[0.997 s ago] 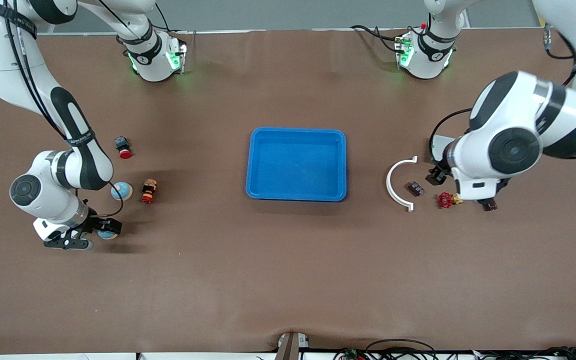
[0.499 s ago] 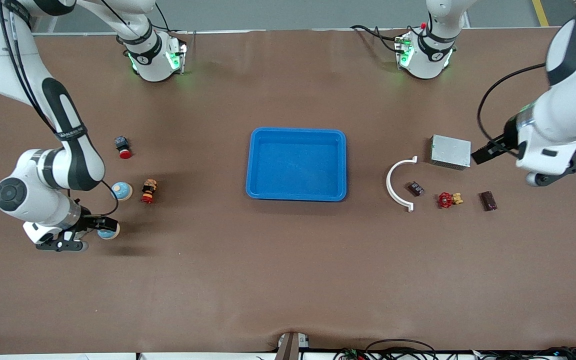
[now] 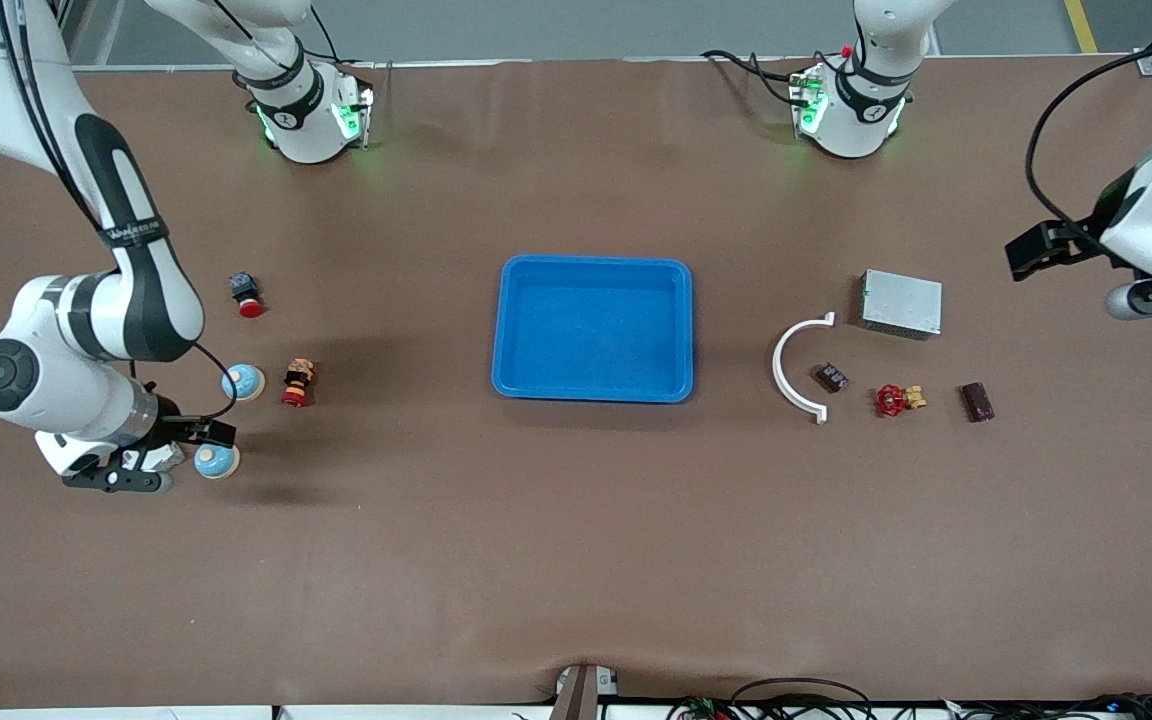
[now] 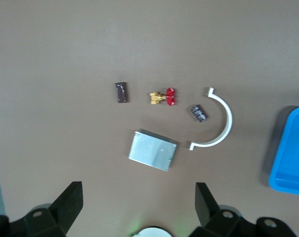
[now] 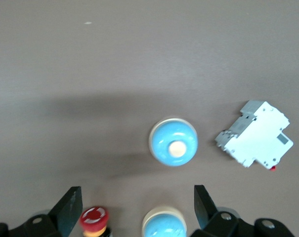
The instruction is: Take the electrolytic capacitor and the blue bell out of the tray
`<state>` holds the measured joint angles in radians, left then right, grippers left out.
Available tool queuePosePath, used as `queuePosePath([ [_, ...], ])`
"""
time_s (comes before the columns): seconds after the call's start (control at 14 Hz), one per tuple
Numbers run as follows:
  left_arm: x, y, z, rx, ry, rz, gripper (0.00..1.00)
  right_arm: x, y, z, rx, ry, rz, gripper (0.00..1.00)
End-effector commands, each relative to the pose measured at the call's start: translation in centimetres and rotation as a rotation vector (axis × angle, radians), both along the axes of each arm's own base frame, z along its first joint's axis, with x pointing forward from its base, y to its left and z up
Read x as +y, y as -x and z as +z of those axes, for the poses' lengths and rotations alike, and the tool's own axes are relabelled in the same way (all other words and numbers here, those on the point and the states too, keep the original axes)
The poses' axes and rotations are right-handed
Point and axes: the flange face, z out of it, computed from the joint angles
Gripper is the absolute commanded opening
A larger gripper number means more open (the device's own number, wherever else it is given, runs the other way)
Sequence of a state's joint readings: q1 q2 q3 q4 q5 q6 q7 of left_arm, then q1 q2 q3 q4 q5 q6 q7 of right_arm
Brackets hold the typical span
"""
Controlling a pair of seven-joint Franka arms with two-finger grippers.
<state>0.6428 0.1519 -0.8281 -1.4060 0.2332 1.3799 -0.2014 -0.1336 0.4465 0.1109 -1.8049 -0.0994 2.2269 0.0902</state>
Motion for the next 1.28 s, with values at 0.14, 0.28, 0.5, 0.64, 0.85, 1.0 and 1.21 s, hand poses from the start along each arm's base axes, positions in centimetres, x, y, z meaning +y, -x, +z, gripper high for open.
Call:
queuePosePath([
  [0.14,0.3,0.0,1.4,-0.046,-0.024,-0.043,1.00,2.6,4.3,8.3,0.026,0.020,0.016,1.00],
  [0.28,0.3,-0.3,1.7,-0.080,-0.015,-0.052,1.00,2.9,5.5,11.7,0.030,0.031,0.026,1.00],
  [0.5,-0.8,-0.2,3.1,-0.143,0.028,-0.055,1.00,3.2,7.4,16.7,0.024,0.001,0.003,1.00],
  [0.64,0.5,1.6,4.1,-0.149,0.079,-0.006,1.00,3.2,8.3,19.6,0.011,-0.002,-0.004,1.00],
  [0.85,2.4,3.2,3.4,-0.140,0.119,-0.037,1.00,3.2,9.4,23.4,-0.014,0.004,-0.009,1.00],
  [1.0,3.0,4.2,3.3,-0.129,0.121,-0.041,1.00,3.1,9.5,26.1,-0.013,0.005,-0.016,1.00],
  [1.21,2.1,5.6,4.0,-0.139,0.118,-0.053,1.00,3.2,9.7,28.7,-0.014,0.005,-0.022,1.00],
])
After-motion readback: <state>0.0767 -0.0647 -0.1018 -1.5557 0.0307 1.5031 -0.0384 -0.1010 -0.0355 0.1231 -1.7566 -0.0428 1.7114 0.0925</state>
